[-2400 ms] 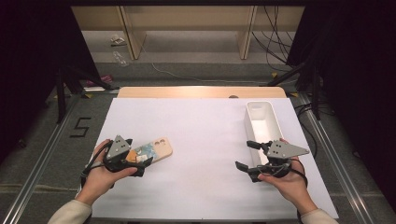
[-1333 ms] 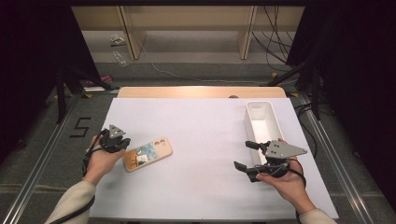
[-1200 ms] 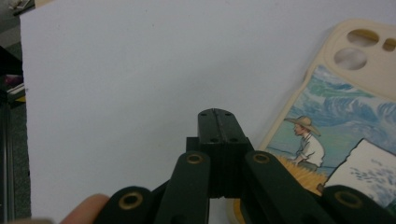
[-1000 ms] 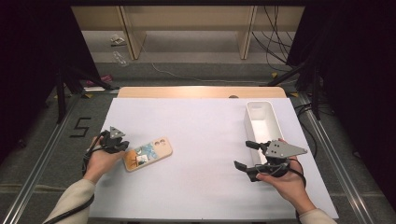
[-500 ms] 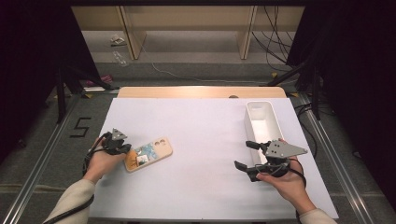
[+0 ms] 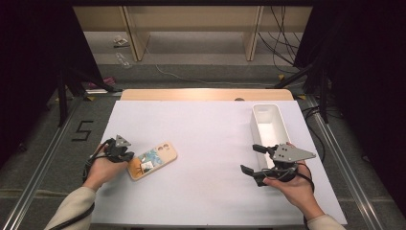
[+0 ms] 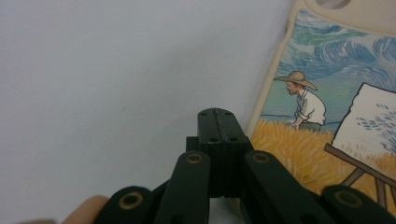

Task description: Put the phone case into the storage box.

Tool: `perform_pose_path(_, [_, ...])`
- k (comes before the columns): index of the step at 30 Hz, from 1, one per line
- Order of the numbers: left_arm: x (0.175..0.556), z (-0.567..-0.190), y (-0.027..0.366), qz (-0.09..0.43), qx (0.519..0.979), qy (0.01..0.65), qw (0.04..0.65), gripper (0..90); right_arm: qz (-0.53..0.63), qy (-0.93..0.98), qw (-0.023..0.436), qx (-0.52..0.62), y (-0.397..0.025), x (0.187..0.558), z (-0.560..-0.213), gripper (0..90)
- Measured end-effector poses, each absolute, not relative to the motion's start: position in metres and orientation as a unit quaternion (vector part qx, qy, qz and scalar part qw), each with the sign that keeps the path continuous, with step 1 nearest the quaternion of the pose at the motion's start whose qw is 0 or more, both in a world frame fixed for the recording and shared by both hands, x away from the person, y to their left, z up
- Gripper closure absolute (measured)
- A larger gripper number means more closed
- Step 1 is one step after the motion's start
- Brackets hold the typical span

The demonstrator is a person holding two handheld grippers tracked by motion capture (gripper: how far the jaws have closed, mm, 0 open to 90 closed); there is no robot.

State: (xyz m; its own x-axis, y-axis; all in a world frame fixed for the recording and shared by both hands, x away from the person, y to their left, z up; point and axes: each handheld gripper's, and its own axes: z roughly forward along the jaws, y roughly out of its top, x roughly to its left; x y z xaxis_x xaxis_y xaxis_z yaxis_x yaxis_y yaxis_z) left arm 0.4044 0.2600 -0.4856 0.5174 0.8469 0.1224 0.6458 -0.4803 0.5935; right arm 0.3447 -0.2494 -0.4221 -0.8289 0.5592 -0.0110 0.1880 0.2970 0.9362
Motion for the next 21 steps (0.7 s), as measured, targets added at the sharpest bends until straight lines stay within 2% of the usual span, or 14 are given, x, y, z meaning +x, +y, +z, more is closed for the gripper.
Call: perform_pose_path(21, [0.383,-0.478,0.243,0.191,0.868,0.419,0.189,89.9,0.544,0.786,0.172,0.238,-0.25,0.345,-0.422,17.4])
